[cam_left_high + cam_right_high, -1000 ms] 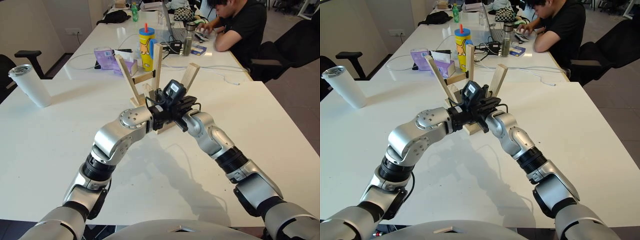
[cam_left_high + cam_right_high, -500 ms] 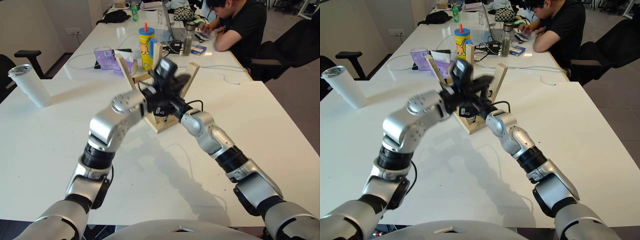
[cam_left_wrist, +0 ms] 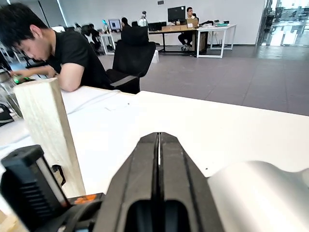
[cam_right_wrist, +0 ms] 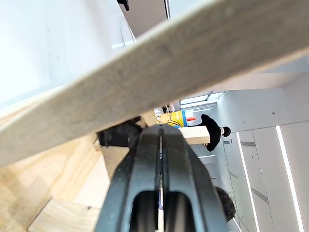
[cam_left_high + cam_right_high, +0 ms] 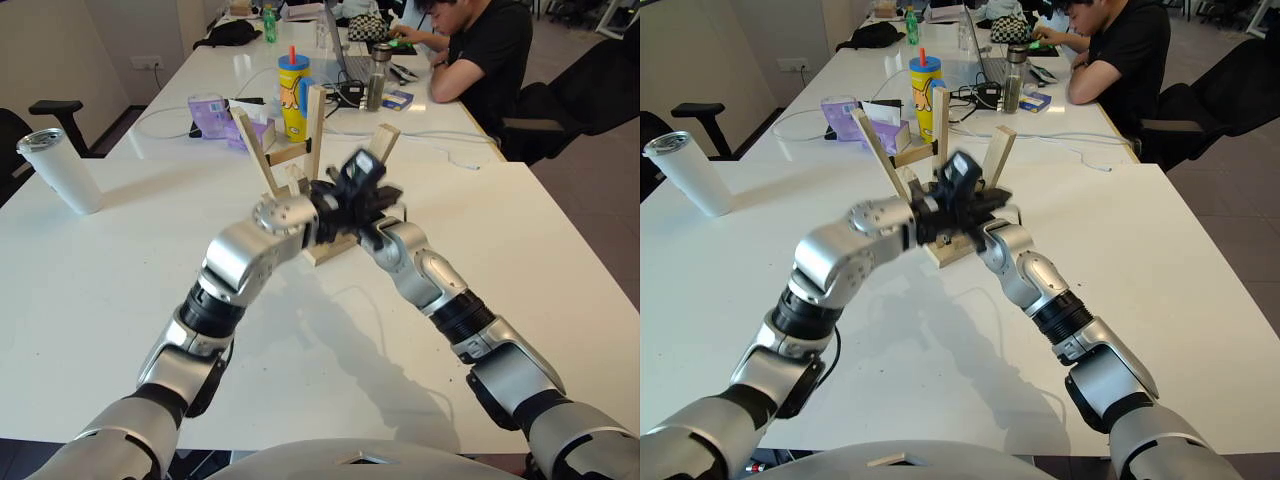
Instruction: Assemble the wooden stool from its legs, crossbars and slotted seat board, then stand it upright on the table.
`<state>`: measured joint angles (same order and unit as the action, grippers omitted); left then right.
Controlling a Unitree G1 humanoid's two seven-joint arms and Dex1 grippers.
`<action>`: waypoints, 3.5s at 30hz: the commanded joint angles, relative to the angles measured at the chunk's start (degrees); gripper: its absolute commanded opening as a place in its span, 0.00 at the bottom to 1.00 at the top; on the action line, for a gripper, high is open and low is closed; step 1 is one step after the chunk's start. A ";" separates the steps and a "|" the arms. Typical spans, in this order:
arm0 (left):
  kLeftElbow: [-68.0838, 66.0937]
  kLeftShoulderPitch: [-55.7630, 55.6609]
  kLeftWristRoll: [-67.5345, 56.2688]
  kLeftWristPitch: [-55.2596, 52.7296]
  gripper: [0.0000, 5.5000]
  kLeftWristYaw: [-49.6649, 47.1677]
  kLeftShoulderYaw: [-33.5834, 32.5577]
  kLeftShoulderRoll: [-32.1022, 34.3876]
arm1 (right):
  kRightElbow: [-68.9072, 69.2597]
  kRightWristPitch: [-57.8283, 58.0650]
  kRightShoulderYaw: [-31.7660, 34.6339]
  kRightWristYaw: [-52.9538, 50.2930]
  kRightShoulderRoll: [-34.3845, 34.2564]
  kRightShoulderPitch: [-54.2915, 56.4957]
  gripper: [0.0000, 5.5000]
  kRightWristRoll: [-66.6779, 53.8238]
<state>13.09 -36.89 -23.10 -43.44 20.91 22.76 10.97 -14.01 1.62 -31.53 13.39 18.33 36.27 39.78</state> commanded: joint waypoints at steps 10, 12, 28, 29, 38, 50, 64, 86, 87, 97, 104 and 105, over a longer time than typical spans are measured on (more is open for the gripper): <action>-6.62 -8.04 0.77 9.05 0.00 -1.96 -11.51 -5.96 | -13.46 5.63 -5.85 12.22 3.27 -12.78 0.00 0.26; -9.97 -13.69 1.23 12.45 0.00 -3.38 -14.91 -6.89 | -13.61 5.50 -6.09 12.09 3.09 -12.83 0.00 0.38; -9.02 10.60 3.39 5.51 0.00 1.61 3.83 -5.66 | -11.58 6.00 -6.35 12.24 3.03 -14.54 0.00 0.11; -9.08 11.62 3.53 6.37 0.00 1.90 3.97 -5.96 | -11.51 6.03 -6.29 12.24 3.03 -14.54 0.00 0.05; -7.02 4.73 2.83 9.56 0.00 0.15 -4.86 -8.11 | -11.23 6.54 -5.80 12.72 2.90 -13.71 0.00 0.06; 4.87 -7.23 -4.01 8.17 0.00 -4.74 -23.45 -6.69 | -3.88 3.02 4.74 7.32 -2.14 -12.10 0.00 -10.12; 2.42 -3.02 -0.03 10.63 0.00 -9.90 -30.34 -0.66 | 4.20 2.88 36.35 -3.06 -4.28 5.28 0.00 -34.49; -0.76 1.47 4.97 11.19 0.00 -10.04 -29.67 2.03 | -52.59 -17.96 29.15 22.73 0.56 33.89 0.00 -30.87; -0.85 1.46 4.97 11.25 0.00 -10.02 -29.90 2.33 | -52.22 -18.46 29.02 25.36 0.58 33.50 0.00 -31.51; 0.84 -3.14 4.45 10.63 0.00 -12.13 -35.27 6.17 | -22.65 -9.80 24.52 43.47 -0.73 18.47 0.00 -38.64; 5.32 -3.80 2.37 6.82 0.00 -13.29 -35.61 6.20 | 0.74 4.73 21.91 32.83 -7.52 8.57 0.00 -38.48; 6.22 -3.83 1.93 5.99 0.00 -13.65 -35.43 5.82 | 2.30 6.60 21.93 31.05 -8.40 8.09 0.00 -38.38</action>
<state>16.93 -40.19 -20.16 -35.07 8.09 -13.05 17.15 -16.05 4.32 -9.07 48.57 11.92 45.48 1.40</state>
